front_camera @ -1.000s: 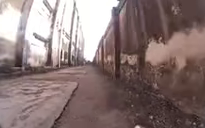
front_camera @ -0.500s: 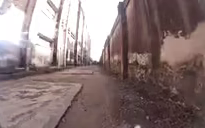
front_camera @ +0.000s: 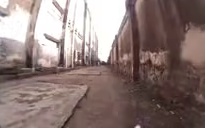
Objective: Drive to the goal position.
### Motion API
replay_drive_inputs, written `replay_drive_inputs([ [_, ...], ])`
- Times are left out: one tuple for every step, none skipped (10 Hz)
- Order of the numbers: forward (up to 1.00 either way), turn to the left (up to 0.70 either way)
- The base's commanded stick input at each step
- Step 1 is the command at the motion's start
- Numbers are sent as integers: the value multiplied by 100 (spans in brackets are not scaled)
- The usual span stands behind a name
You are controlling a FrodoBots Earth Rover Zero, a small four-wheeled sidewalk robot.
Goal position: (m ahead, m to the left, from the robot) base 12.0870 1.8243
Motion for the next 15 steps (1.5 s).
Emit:
replay_drive_inputs([
  [56, 0],
  [56, 0],
  [56, -4],
  [56, 0],
  [56, 0],
  [56, 0],
  [56, 0],
  [57, -34],
  [58, -58],
  [58, -58],
  [58, -52],
  [58, -38],
  [58, -19],
  [58, 0],
  [58, -5],
])
